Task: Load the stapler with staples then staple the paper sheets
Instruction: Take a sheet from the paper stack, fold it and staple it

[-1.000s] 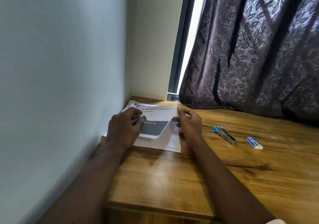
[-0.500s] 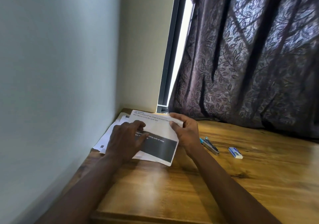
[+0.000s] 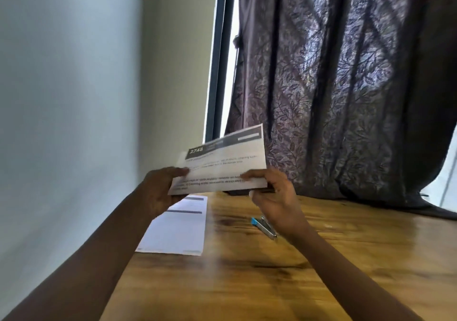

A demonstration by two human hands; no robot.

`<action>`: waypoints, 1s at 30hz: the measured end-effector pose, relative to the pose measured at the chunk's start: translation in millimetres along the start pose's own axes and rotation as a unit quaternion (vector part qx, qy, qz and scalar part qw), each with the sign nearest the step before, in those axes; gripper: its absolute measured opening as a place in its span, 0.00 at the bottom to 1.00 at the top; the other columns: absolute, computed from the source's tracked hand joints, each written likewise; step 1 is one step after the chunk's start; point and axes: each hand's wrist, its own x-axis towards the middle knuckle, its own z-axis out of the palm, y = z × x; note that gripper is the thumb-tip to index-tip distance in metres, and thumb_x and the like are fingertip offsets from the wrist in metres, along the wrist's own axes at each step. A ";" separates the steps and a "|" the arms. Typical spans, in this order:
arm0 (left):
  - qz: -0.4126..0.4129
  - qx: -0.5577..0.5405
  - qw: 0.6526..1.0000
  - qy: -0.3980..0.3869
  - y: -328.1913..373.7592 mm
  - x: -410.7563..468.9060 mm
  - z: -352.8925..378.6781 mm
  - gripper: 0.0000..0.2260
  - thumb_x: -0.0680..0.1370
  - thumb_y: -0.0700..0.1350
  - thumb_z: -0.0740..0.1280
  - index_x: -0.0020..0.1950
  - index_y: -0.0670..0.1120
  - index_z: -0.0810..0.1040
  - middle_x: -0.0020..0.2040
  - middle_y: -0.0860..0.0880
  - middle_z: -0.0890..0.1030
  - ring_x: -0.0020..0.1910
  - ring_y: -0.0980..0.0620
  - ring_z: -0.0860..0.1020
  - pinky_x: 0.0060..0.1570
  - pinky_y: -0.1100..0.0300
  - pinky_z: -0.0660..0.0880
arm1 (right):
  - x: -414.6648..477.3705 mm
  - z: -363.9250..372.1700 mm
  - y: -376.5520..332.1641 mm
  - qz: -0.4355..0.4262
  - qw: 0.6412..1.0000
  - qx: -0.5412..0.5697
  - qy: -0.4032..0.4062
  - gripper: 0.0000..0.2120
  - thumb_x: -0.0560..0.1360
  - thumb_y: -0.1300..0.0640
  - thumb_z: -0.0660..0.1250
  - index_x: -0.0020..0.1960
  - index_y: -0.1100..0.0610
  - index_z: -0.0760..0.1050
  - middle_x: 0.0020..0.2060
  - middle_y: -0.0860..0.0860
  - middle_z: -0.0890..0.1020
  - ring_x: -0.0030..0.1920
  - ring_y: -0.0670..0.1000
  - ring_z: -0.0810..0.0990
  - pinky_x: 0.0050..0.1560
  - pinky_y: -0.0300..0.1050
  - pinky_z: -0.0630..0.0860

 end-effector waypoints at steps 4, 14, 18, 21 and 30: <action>0.041 0.065 0.997 -0.012 -17.4 1.0 2.5 0.17 0.75 0.32 0.70 0.63 0.41 0.81 0.58 0.37 0.84 0.46 0.40 0.83 0.35 0.55 0.82 | -3.6 -18.8 11.5 0.186 0.954 0.231 0.050 0.31 0.72 0.53 0.73 0.74 0.48 0.68 0.64 0.51 0.80 0.63 0.54 0.80 0.62 0.59 0.79; 0.056 0.239 0.969 -0.039 -55.1 7.7 -11.9 0.26 0.75 0.27 0.68 0.68 0.49 0.74 0.51 0.44 0.87 0.50 0.40 0.85 0.43 0.47 0.84 | 3.3 -15.4 60.4 0.336 0.875 0.344 0.050 0.35 0.69 0.74 0.74 0.71 0.52 0.73 0.54 0.62 0.86 0.52 0.64 0.86 0.43 0.59 0.84; 0.076 0.260 0.962 -0.043 -59.2 25.6 -26.5 0.32 0.74 0.35 0.75 0.70 0.62 0.69 0.52 0.44 0.86 0.49 0.42 0.85 0.45 0.44 0.83 | 5.8 0.3 82.9 0.326 0.901 0.287 0.008 0.33 0.70 0.76 0.73 0.71 0.55 0.75 0.56 0.60 0.85 0.57 0.62 0.84 0.54 0.58 0.83; 0.096 0.280 0.953 -0.057 -60.6 44.3 -35.3 0.27 0.71 0.40 0.79 0.63 0.64 0.79 0.56 0.44 0.85 0.53 0.39 0.85 0.51 0.37 0.82 | 9.2 12.4 100.0 0.327 0.913 0.244 -0.028 0.37 0.70 0.75 0.74 0.72 0.48 0.74 0.56 0.59 0.85 0.58 0.61 0.84 0.59 0.61 0.81; 0.043 0.292 0.948 -0.122 -83.4 90.5 -68.3 0.25 0.61 0.49 0.82 0.57 0.46 0.86 0.55 0.38 0.86 0.50 0.41 0.86 0.46 0.52 0.84 | -0.8 35.2 147.5 0.338 0.921 0.188 -0.043 0.19 0.71 0.67 0.77 0.61 0.58 0.81 0.50 0.60 0.87 0.51 0.62 0.86 0.49 0.55 0.85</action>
